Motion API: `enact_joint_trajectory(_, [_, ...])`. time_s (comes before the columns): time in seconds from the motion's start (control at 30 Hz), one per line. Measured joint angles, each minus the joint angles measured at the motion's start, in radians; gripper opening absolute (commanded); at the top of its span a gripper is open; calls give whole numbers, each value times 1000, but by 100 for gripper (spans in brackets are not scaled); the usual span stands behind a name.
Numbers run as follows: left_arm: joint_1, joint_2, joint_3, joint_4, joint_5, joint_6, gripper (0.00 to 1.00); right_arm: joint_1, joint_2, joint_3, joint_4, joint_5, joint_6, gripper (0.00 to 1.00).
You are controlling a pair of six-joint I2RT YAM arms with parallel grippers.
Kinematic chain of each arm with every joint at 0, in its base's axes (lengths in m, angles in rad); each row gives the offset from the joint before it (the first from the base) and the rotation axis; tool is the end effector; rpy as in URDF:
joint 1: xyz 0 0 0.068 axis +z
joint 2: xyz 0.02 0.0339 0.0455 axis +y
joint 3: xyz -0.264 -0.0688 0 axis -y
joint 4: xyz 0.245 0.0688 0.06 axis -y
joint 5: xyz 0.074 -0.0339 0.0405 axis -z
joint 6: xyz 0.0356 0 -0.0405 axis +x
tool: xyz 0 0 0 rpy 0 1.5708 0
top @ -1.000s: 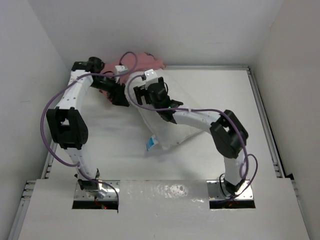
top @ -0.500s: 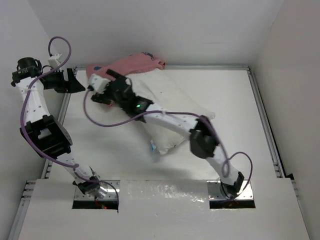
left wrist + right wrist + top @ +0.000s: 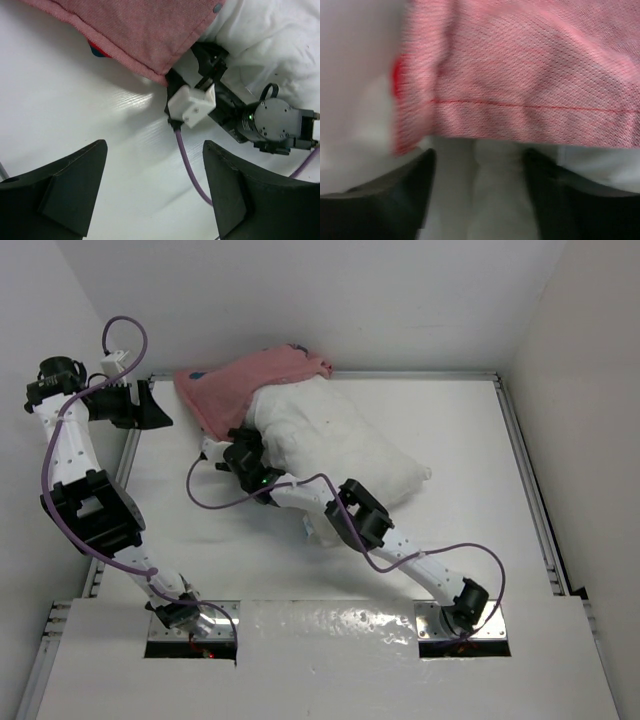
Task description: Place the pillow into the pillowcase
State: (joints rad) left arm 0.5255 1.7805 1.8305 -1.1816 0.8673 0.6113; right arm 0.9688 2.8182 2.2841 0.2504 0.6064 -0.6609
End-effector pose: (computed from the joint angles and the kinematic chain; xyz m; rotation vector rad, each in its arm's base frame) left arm 0.3232 0.1561 0.3561 0.3294 2.2417 -0.6087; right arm 0.3626 0.4920 0.0954 -1.0019 1.5148 -0.3432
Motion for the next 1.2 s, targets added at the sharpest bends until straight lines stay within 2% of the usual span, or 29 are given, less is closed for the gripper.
enact_joint_trajectory(0.03, [0, 0, 0, -2, 5, 2, 75, -7, 5, 5, 5, 25, -2, 58])
enact_joint_trajectory(0.07, [0, 0, 0, -3, 9, 2, 75, -14, 5, 5, 11, 49, -5, 38])
enact_joint_trajectory(0.1, [0, 1, 0, -5, 13, 3, 75, -20, 5, 3, 16, 66, -13, 3])
enact_joint_trajectory(0.13, [0, 1, 0, -6, 16, 4, 75, -26, 2, -7, 31, 88, -18, 0])
enact_joint_trajectory(0.3, [0, 2, 0, -14, 25, 9, 75, -32, -11, -66, 110, 182, -64, 0])
enact_joint_trajectory(0.43, [0, 2, -5, -18, 28, 15, 75, -24, -46, -66, 43, 190, -45, 0])
enact_joint_trajectory(0.57, [5, 2, -39, -6, 32, 11, 75, -20, -198, -109, -95, 99, 87, 0])
enact_joint_trajectory(0.7, [16, 2, -64, 20, 32, -13, 75, 5, -409, -122, -87, 45, 155, 0])
enact_joint_trajectory(0.83, [21, 2, -64, 39, 32, -16, 74, 48, -520, -62, -16, 8, 173, 0])
enact_joint_trajectory(0.87, [21, 2, -65, 39, 31, -14, 74, 60, -539, -61, 1, 0, 173, 3])
enact_joint_trajectory(0.9, [21, 2, -68, 40, 31, -13, 74, 69, -549, -61, 14, -9, 172, 64])
enact_joint_trajectory(0.93, [21, 2, -73, 42, 31, -12, 74, 72, -551, -61, 20, -14, 172, 85])
enact_joint_trajectory(1.03, [21, 2, -97, 42, 30, -9, 74, 58, -505, -22, -39, -43, 203, 99])
enact_joint_trajectory(1.07, [21, 2, -102, 39, 29, -8, 74, 45, -471, 13, -72, -58, 239, 99])
enact_joint_trajectory(1.13, [21, 2, -106, 34, 28, -6, 74, -7, -414, 55, -151, -77, 406, 99])
enact_joint_trajectory(1.2, [21, 2, -111, 34, 30, -6, 74, -88, -397, 16, -217, -72, 603, 99])
